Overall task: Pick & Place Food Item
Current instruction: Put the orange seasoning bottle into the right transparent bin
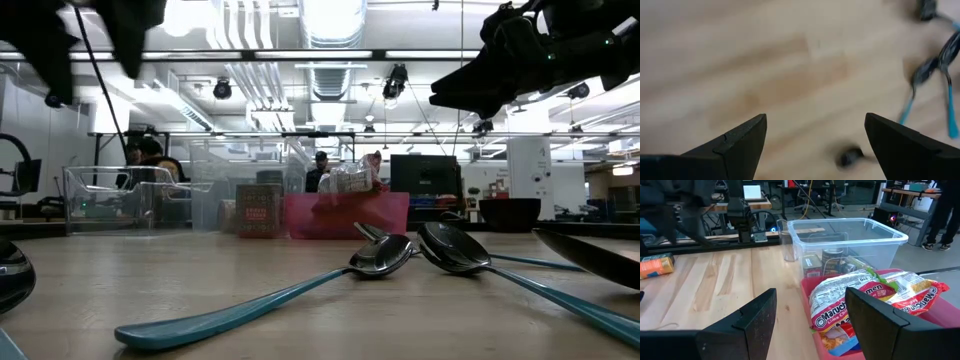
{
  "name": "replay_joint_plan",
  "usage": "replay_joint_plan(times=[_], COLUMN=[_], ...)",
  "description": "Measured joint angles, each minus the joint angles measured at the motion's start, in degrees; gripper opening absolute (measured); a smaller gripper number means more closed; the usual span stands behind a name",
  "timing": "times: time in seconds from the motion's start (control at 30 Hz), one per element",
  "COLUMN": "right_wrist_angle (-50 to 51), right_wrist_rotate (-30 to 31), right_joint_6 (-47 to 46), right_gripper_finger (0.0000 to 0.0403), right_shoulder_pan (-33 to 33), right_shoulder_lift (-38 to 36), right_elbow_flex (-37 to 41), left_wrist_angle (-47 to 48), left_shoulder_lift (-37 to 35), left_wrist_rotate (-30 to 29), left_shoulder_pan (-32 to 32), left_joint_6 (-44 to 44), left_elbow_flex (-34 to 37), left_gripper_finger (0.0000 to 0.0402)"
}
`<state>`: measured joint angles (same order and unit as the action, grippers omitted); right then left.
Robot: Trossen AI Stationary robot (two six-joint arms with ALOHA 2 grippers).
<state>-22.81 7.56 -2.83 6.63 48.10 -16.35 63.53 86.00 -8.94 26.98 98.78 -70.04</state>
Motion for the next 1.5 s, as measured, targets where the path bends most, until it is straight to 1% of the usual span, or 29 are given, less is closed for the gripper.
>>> replay_joint_plan(times=[0.1, 0.2, 0.27, 0.4, 0.47, 0.53, 0.87, 0.97, 1.2, 1.5], right_wrist_angle=[0.0, 0.0, 0.0, 0.02, 0.0, 0.02, 0.0, 0.0, 0.0, 0.02], right_wrist_rotate=[-0.01, -0.01, -0.01, -0.01, 0.01, -0.01, 0.01, 0.01, 0.0, -0.01], right_joint_6=[-0.06, -0.07, -0.02, -0.08, -0.02, -0.09, -0.1, -0.02, -0.07, -0.07], right_gripper_finger=[0.0235, 0.0235, 0.0235, 0.0235, 0.0235, 0.0235, 0.0235, 0.0235, 0.0235, 0.0235], right_shoulder_pan=[-0.02, 0.0, -0.02, 0.0, 0.0, 0.0, 0.0, 0.0, 0.0, -0.01], right_shoulder_lift=[0.02, 0.01, 0.01, 0.0, 0.02, 0.02, 0.0, 0.0, 0.01, 0.01], right_elbow_flex=[-0.01, 0.01, 0.0, 0.01, -0.01, 0.01, 0.0, 0.01, 0.01, 0.01], left_wrist_angle=[-0.26, -0.8, -1.59, -6.22, -8.9, -9.63, -11.65, -13.28, -24.9, -36.58], left_shoulder_lift=[0.0, 0.0, 0.0, 0.0, 0.0, 0.08, 0.15, 0.13, 0.13, 0.15], left_wrist_rotate=[3.57, 5.11, 7.43, 16.79, 20.47, 21.68, 22.59, 22.53, 22.56, 23.01], left_shoulder_pan=[2.45, 4.84, 6.07, 7.37, 8.11, 9.02, 13.67, 15.63, 20.03, 22.42], left_joint_6=[8.48, 16.44, 23.0, 37.48, 40.67, 41.08, 41.22, 42.95, 50.87, 51.51], left_elbow_flex=[-0.02, -0.02, -0.01, -0.01, 0.17, 0.31, 0.37, 1.34, 7.22, 17.14], left_gripper_finger=[0.034, 0.034, 0.034, 0.034, 0.034, 0.034, 0.034, 0.034, 0.034, 0.0339])
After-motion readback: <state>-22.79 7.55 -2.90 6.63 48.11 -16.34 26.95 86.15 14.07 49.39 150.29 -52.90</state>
